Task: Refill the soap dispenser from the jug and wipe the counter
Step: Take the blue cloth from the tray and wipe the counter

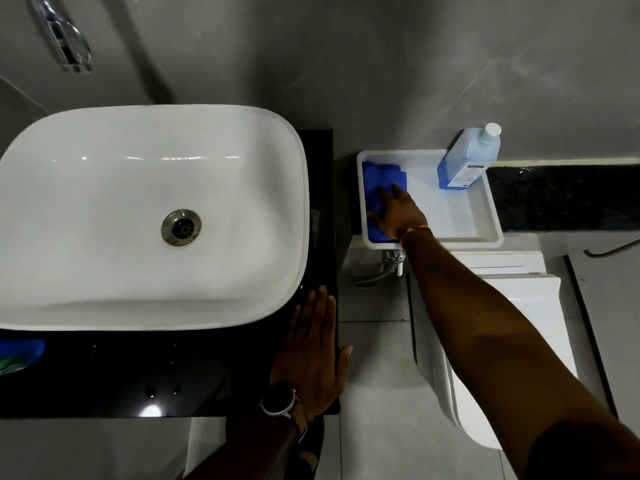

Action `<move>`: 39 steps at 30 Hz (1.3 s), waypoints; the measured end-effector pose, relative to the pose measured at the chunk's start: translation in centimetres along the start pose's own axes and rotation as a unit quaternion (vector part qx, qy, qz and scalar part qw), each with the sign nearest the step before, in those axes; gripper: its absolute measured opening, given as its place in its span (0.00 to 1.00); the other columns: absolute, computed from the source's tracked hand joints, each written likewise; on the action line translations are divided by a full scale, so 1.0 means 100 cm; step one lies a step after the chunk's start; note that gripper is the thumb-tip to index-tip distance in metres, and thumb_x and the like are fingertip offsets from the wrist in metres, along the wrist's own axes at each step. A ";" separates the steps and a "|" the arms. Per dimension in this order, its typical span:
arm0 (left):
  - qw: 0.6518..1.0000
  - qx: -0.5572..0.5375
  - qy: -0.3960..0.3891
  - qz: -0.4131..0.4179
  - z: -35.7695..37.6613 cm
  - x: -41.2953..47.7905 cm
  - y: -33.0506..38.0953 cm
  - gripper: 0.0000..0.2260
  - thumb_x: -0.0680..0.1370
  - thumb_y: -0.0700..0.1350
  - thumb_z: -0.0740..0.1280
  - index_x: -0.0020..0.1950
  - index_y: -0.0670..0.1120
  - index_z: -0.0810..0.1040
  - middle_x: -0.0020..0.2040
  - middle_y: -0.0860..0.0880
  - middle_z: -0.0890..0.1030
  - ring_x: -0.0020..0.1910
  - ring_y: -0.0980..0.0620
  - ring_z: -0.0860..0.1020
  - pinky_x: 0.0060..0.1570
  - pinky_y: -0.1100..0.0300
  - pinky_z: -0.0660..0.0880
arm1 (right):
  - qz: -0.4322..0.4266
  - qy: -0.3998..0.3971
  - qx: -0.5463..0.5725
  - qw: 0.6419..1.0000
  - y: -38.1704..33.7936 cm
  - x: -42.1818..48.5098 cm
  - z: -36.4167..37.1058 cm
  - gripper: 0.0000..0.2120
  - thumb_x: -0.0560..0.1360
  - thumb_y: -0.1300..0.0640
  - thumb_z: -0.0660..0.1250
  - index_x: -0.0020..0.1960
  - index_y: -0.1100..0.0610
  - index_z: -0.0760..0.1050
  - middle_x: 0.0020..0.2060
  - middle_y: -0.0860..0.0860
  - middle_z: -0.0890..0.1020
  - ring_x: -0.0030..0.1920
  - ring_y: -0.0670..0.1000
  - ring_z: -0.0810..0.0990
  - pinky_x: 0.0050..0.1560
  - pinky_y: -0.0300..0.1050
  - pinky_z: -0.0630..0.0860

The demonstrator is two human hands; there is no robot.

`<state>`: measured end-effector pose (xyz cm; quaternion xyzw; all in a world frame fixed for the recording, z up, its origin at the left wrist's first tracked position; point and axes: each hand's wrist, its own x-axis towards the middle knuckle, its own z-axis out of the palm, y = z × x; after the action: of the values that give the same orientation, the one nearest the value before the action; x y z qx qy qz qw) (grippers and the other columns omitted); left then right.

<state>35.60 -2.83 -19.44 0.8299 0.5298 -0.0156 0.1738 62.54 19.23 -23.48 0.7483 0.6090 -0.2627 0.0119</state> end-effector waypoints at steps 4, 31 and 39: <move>1.000 0.002 0.007 -0.001 0.004 0.002 -0.001 0.35 0.80 0.62 0.51 0.80 0.44 0.45 0.82 0.45 0.45 0.81 0.46 0.45 0.77 0.49 0.48 | 0.025 0.006 -0.038 0.999 -0.010 0.000 0.005 0.33 0.83 0.46 0.63 0.83 0.48 0.52 0.81 0.59 0.56 0.76 0.66 0.65 0.72 0.64 0.71; 0.999 -0.030 0.030 0.012 -0.045 -0.049 -0.041 0.37 0.79 0.66 0.50 0.78 0.39 0.57 0.79 0.38 0.60 0.79 0.42 0.57 0.79 0.46 0.54 | -0.053 0.135 0.025 0.989 -0.148 -0.211 0.036 0.20 0.80 0.58 0.62 0.71 0.53 0.75 0.59 0.60 0.84 0.57 0.65 0.83 0.51 0.57 0.79; 0.998 0.009 0.023 -0.054 -0.049 -0.147 -0.164 0.39 0.79 0.66 0.45 0.77 0.37 0.59 0.79 0.39 0.58 0.79 0.41 0.58 0.78 0.51 0.49 | -0.175 0.178 -0.043 0.967 -0.160 -0.333 0.145 0.22 0.83 0.48 0.59 0.75 0.51 0.73 0.77 0.50 0.69 0.78 0.58 0.67 0.76 0.58 0.67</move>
<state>13.88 -8.00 -16.22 0.8020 0.5773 -0.0108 0.1531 38.39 -11.70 -17.60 0.6638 0.7334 -0.0964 -0.1104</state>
